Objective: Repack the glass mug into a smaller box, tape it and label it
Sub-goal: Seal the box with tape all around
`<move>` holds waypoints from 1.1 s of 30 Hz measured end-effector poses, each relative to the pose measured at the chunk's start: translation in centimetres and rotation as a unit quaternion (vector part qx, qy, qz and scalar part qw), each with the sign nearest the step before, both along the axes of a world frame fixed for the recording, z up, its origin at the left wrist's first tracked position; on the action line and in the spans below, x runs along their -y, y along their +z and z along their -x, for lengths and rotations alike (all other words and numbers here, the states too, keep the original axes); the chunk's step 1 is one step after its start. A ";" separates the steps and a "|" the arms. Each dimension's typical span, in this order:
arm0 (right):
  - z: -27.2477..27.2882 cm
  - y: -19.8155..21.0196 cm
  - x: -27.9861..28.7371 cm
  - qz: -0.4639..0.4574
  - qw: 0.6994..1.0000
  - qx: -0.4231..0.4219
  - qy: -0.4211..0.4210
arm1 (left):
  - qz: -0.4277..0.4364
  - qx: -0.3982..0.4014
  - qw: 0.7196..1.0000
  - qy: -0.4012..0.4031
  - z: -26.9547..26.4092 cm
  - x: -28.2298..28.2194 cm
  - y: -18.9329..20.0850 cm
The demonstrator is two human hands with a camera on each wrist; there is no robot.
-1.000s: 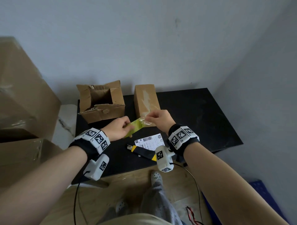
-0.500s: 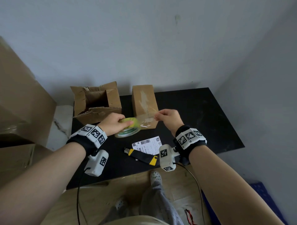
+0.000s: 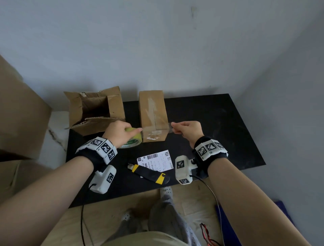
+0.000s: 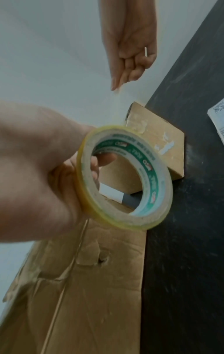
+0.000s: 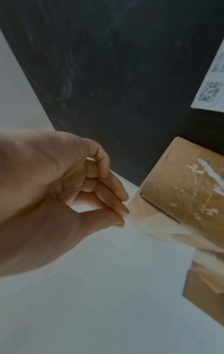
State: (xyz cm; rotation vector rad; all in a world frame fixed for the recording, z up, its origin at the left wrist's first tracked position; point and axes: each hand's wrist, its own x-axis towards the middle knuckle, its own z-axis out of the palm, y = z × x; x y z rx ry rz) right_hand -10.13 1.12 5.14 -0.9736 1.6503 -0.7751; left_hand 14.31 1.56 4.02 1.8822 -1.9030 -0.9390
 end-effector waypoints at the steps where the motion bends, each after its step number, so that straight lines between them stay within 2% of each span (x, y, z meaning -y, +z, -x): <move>1: 0.0 -0.2 0.1 -0.002 1.000 0.000 -0.004 | 0.002 0.014 1.000 0.001 0.2 0.2 0.0; 7: 0.3 -1.2 0.2 -0.019 0.999 0.009 -0.029 | -0.035 0.080 0.996 0.020 0.9 0.9 0.5; 17: -0.1 -1.1 1.1 -0.054 0.998 0.024 -0.017 | -0.051 0.107 0.993 0.026 0.7 1.7 0.3; 33: 0.6 -1.6 1.5 -0.083 0.996 0.006 -0.014 | -0.086 0.108 0.990 0.005 1.3 2.0 0.1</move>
